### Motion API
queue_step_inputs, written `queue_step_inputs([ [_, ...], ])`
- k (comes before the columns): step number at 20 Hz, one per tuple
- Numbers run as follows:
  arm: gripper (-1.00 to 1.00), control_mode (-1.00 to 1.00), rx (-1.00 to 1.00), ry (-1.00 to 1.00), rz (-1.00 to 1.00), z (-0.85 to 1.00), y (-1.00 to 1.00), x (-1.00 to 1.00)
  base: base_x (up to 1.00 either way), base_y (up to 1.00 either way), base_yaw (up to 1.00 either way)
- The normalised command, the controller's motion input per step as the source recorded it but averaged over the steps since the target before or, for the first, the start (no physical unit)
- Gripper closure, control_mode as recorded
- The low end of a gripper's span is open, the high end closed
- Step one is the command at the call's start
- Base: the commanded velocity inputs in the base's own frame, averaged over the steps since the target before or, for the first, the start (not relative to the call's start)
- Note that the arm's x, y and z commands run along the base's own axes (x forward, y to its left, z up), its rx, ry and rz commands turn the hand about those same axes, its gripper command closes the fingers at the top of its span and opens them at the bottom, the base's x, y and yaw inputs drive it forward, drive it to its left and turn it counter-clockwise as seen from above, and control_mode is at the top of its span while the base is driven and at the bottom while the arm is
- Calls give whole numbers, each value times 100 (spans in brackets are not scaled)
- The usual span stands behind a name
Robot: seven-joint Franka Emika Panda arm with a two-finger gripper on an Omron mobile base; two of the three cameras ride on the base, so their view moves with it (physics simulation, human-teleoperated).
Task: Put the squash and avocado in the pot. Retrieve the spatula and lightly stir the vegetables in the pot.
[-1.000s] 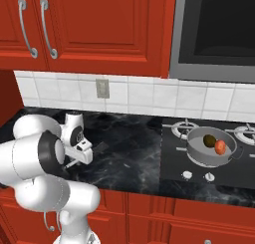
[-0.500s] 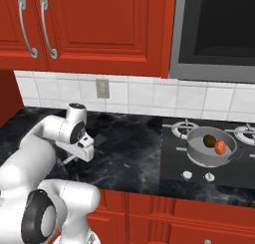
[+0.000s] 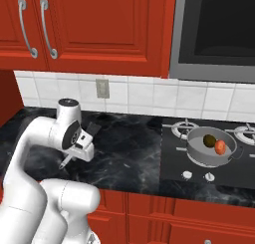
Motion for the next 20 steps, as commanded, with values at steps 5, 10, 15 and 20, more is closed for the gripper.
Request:
queue_step_inputs([
  [5,100,-100,-12,-2,18,79,0,-73,0,0,0],
  [10,100,-100,-10,0,8,57,-9,-22,0,0,0],
  [15,100,-100,1,0,0,1,-8,0,0,0,0],
  [20,100,-100,0,0,0,0,0,0,0,0,0],
])
